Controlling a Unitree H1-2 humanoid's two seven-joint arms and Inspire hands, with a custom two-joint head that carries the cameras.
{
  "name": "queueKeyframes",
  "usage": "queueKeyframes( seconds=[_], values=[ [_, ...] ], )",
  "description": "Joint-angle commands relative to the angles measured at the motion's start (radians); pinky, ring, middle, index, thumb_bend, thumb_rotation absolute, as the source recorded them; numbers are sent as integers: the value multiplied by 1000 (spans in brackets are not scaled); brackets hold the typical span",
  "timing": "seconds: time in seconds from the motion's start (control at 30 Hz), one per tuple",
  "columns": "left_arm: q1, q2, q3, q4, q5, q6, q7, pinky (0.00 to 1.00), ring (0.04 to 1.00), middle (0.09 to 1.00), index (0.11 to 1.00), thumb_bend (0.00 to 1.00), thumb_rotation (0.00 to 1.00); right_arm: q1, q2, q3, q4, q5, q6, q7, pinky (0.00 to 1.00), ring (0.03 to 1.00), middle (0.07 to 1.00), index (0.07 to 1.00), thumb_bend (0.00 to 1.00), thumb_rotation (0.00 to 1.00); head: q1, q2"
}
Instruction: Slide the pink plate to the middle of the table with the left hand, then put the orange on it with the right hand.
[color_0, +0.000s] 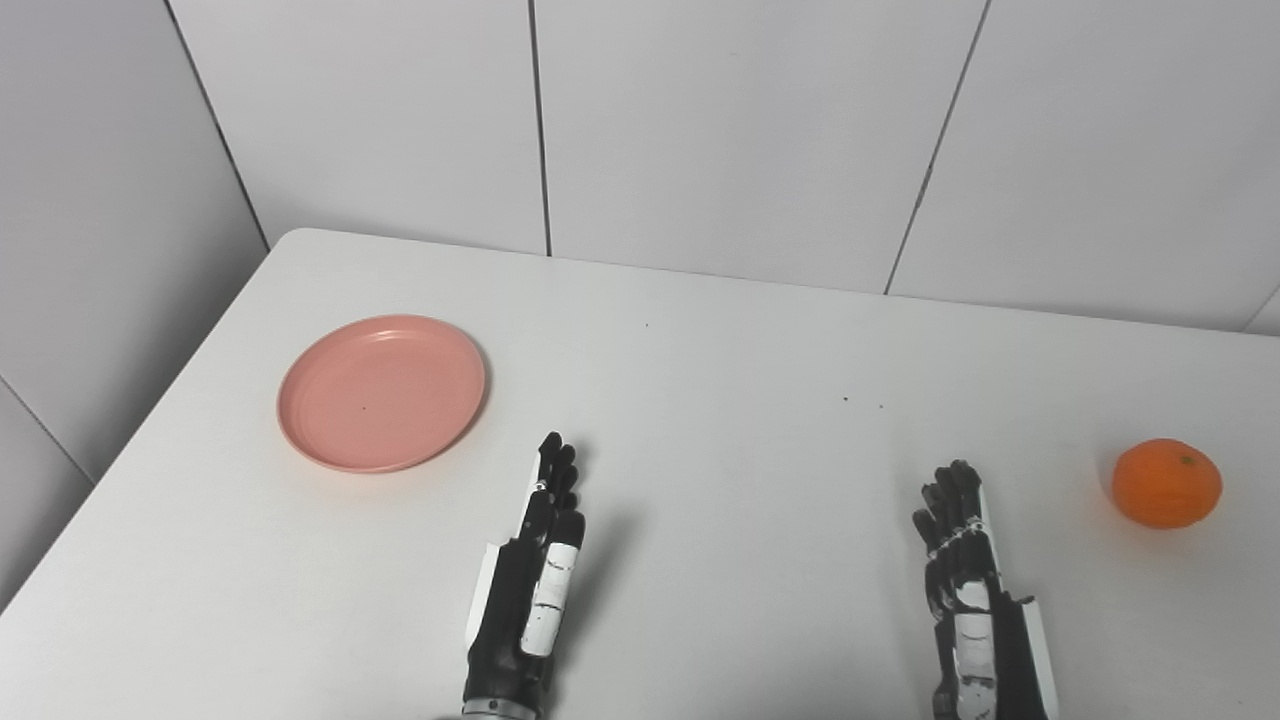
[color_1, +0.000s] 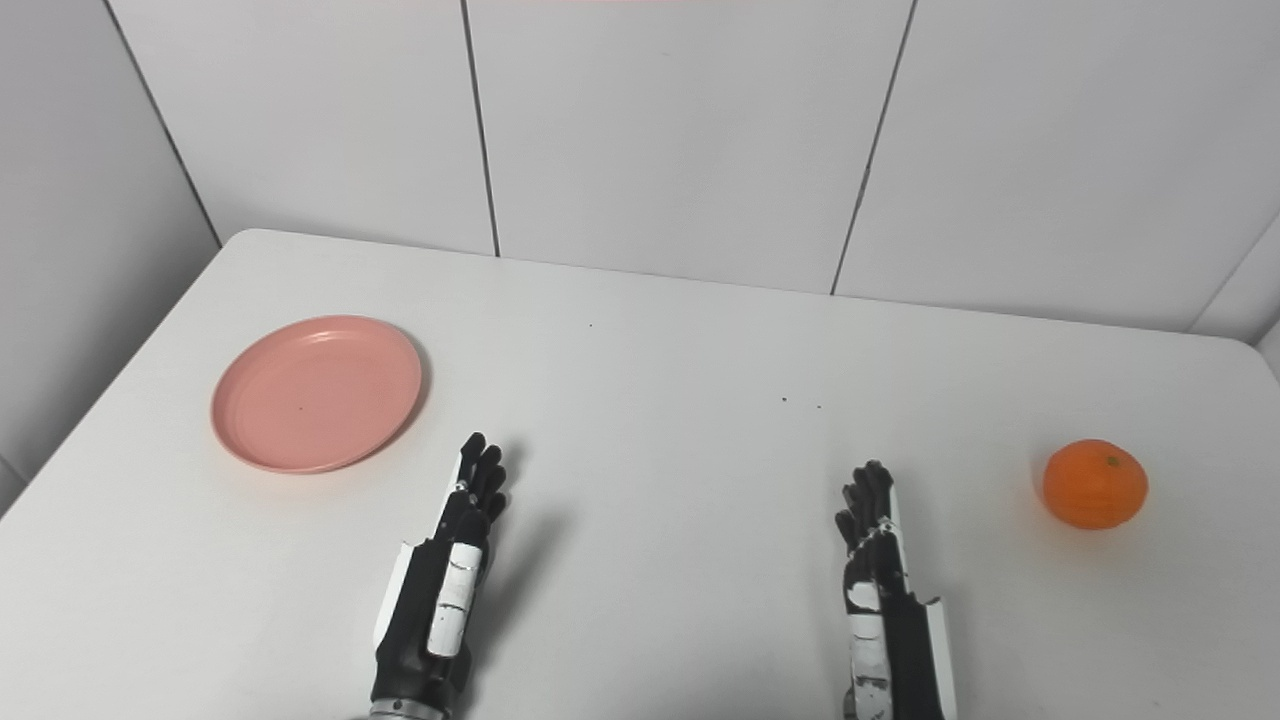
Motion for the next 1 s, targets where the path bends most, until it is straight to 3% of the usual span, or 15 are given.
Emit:
queueKeyframes(
  seconds=[0.0,0.53,0.87,0.97],
  values=[
    [182,21,2,145,18,3,17,1000,1000,1000,1000,772,968,134,-77,-17,47,21,-84,16,1000,1000,1000,1000,850,1000,0,1],
    [156,5,-4,194,54,14,25,1000,1000,996,998,754,914,118,-94,-40,107,69,-98,56,1000,1000,1000,1000,859,1000,105,-87],
    [153,4,-1,194,62,18,25,1000,1000,989,988,711,889,117,-93,-37,107,77,-95,67,1000,1000,1000,1000,844,1000,103,-90],
    [152,6,11,192,29,0,15,954,990,983,982,724,864,116,-87,-33,106,65,-93,63,1000,1000,1000,1000,845,1000,94,-89]
  ],
)
